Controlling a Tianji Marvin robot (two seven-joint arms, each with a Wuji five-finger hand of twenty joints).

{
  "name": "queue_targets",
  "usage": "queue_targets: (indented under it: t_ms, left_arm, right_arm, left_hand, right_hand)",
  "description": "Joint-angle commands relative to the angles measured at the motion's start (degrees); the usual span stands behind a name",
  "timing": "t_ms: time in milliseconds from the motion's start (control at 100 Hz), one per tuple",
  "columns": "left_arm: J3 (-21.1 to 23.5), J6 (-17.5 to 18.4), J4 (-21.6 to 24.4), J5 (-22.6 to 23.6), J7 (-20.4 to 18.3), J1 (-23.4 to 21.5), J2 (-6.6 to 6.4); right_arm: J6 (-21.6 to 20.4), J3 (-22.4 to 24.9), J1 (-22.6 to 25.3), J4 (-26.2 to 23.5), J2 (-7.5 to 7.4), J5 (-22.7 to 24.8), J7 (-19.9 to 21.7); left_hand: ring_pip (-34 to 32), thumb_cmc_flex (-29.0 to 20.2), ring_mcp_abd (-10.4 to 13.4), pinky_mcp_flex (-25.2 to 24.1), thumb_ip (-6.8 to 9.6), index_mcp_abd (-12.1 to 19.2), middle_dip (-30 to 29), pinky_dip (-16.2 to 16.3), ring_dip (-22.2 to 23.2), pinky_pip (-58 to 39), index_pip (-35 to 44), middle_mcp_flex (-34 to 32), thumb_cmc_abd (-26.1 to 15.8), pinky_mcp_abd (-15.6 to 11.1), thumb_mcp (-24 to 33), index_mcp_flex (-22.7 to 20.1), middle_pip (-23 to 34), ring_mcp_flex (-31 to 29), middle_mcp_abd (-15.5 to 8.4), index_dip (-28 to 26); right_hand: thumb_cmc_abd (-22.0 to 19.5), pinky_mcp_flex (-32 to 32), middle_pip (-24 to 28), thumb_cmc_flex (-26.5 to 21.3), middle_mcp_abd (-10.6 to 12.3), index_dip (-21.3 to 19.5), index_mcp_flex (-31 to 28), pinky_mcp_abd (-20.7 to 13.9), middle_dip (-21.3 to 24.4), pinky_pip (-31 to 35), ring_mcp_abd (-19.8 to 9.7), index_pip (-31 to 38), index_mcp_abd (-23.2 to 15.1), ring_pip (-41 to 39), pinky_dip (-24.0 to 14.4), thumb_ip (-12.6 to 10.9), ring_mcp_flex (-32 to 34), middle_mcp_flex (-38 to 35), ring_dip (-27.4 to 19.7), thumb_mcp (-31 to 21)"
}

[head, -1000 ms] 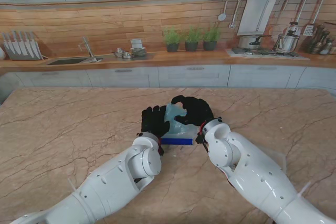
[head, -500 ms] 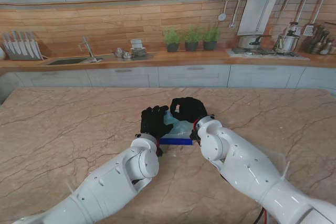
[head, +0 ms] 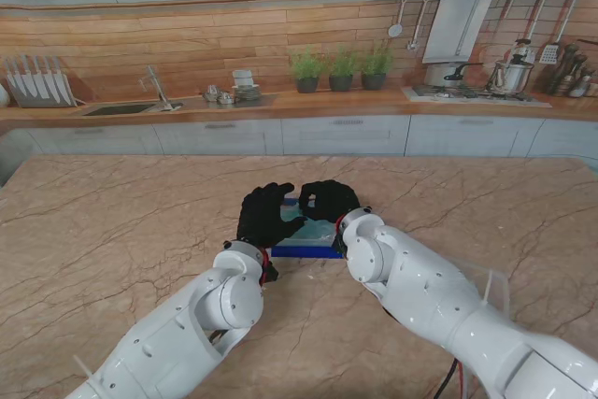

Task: Fold the bubble film and place it into the plastic crate

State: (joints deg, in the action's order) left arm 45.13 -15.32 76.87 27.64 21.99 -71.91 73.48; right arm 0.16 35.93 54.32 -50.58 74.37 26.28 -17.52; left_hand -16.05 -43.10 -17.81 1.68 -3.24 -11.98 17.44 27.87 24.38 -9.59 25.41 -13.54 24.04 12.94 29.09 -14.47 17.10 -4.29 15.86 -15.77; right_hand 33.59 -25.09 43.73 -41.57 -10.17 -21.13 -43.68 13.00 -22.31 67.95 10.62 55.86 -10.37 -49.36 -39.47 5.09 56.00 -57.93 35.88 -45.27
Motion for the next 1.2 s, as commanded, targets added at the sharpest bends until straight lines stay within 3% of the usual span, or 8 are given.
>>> queue_targets:
  t_ms: [0,130,170,230,280,520,890,1190]
  left_arm:
    - [0.87,-0.06,2.27,-0.28,-0.48,-1.85,-0.74]
    - [3.67,-0.31,6.85,-0.59,-1.80,-5.13,-1.74]
    - [4.37,-0.06,7.85,-0.40,-1.93,-5.96,-1.99]
    - [5.34,0.51,9.19,-0.18,-1.95,-7.08,-2.29]
    - [6.08,1.01,10.29,-0.27,-2.22,-7.98,-2.51]
    - [7.49,0.74,13.48,-2.61,-4.30,-10.08,-2.92]
    - [6.97,-1.92,14.34,-6.37,-6.97,-10.18,-2.79]
    - [6.51,-1.49,13.84,-13.60,-8.22,-8.80,-1.84]
  right_arm:
    - [1.05,-0.46,-0.12,0.70,0.94,-0.57,0.34]
    - [2.89,-1.64,-0.68,2.18,1.72,-1.20,0.42]
    - [3.31,-2.01,-0.85,2.48,1.83,-1.21,0.62]
    - [3.86,-2.53,-1.10,2.84,1.96,-1.15,0.91]
    - [4.17,-2.78,-1.23,3.06,2.08,-1.28,1.16]
    - [4.64,-3.09,-1.22,3.52,2.67,-2.47,1.50]
    - [4.84,-1.63,0.52,0.87,1.81,-2.10,1.26]
    - [5.33,0.35,2.75,-3.18,0.69,-1.98,1.75]
  left_hand:
    - [-4.42,-1.52,-1.27,2.42,0.77,-1.50,1.11,4.47,1.64,-3.34,-1.19,-2.15,-1.61,2.82,-1.28,-1.70,1.29,-1.83,1.51,-0.69]
    - [-11.33,-3.21,-3.05,-0.48,1.00,-2.08,2.74,13.04,2.44,-26.92,1.79,-8.72,-5.48,4.92,-4.63,-5.89,3.57,-6.97,2.34,-3.32]
    - [-12.55,-4.38,-3.60,-2.56,1.27,-2.12,3.30,6.84,2.63,-37.25,2.91,-10.47,-6.91,4.98,-6.72,-7.21,4.06,-8.16,2.70,-4.54]
    - [-15.12,-4.66,-4.84,-1.86,1.25,-2.26,4.46,2.90,3.71,-46.28,4.17,-15.04,-7.47,6.38,-6.79,-9.51,5.45,-11.82,3.04,-5.60]
    - [-16.51,-4.66,-5.31,-0.67,1.23,-2.36,4.92,2.74,4.25,-49.13,4.72,-17.55,-8.42,7.01,-6.95,-10.87,6.30,-13.97,3.21,-5.89]
    - [-17.67,-5.50,-8.13,2.22,1.46,-3.55,4.38,3.59,3.21,-50.72,2.72,-20.13,-11.81,9.67,-10.97,-12.18,5.59,-17.29,5.26,-4.50]
    - [-13.28,-9.62,-8.22,-1.30,2.11,-4.22,-1.33,-0.09,-0.88,-44.61,-2.63,-8.72,-18.20,9.14,-25.68,-8.04,0.77,-10.66,7.51,-1.41]
    - [-7.91,-10.50,-3.79,-4.60,2.07,-4.10,-3.50,-2.81,-6.02,-39.62,-4.00,-3.17,-19.60,1.83,-27.01,-6.56,-1.45,-5.98,7.17,-0.30]
  right_hand:
    - [-1.05,0.34,0.91,-0.99,-1.30,0.86,-0.71,-0.69,0.41,1.72,0.66,0.53,0.57,1.15,0.57,1.59,1.26,-0.59,-0.98,-0.61]
    - [-0.69,0.72,1.08,-1.42,-2.02,1.06,-0.68,0.27,0.32,2.08,1.27,0.39,1.39,1.01,0.74,1.42,0.73,-0.12,-1.09,-0.96]
    - [-0.49,0.71,1.06,-1.83,-2.02,1.10,-0.66,0.33,0.34,2.14,1.41,0.35,1.48,1.00,0.76,1.33,0.65,-0.05,-1.10,-1.21]
    - [-0.14,0.65,0.94,-2.29,-2.10,1.16,-0.82,0.41,0.55,2.25,1.36,0.34,1.45,0.91,0.87,1.33,0.66,-0.21,-1.13,-1.75]
    - [0.13,0.62,0.71,-2.36,-2.13,1.22,-0.89,0.43,1.15,2.43,1.38,0.34,1.50,0.98,1.23,1.76,0.65,-0.42,-1.37,-3.01]
    - [-0.17,0.63,0.76,-2.31,-2.29,1.31,-0.96,0.56,1.38,2.62,1.64,0.30,1.78,1.01,1.47,2.05,0.53,-0.38,-1.50,-3.52]
    - [-0.59,0.83,0.84,-2.32,-2.49,1.38,-0.98,0.76,1.46,2.83,1.81,0.20,1.89,1.00,1.70,2.10,0.30,-0.18,-1.59,-3.58]
    - [-0.89,1.37,0.73,-2.14,-2.73,1.41,-0.91,1.03,1.45,2.74,2.24,0.07,2.16,1.19,1.90,2.06,-0.34,0.33,-1.69,-3.18]
